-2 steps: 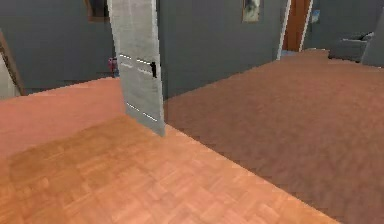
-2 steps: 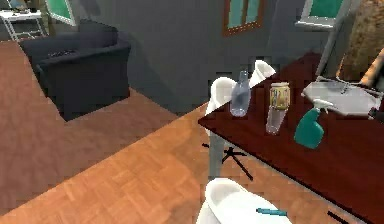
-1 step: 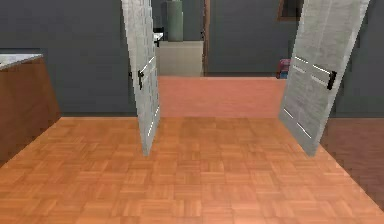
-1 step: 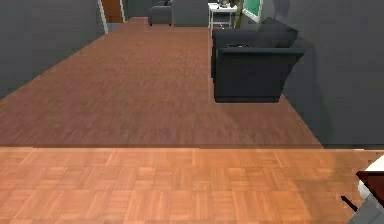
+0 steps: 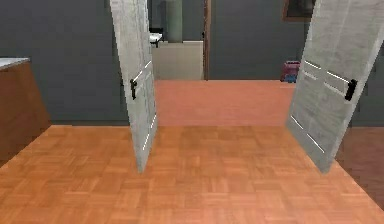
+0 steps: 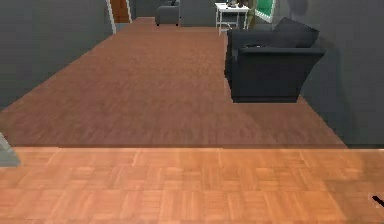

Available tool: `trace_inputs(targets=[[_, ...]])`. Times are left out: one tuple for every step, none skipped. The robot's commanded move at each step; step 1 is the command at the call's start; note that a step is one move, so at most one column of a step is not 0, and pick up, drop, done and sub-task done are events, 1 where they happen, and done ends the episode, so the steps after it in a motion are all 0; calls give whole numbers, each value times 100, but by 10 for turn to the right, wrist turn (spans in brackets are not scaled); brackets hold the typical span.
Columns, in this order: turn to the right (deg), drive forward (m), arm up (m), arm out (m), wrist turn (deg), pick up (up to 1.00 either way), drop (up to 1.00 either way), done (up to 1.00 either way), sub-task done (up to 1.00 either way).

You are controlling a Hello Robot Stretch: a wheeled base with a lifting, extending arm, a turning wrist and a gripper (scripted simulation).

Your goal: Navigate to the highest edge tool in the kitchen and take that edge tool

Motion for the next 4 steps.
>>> trace_inputs(targets=[[-450, 0, 0, 0, 0, 0, 0, 0, 0], [-390, 0, 0, 0, 0, 0, 0, 0, 0], [0, 20, 0, 0, 0, 0, 0, 0, 0], [-450, 0, 0, 0, 0, 0, 0, 0, 0]])
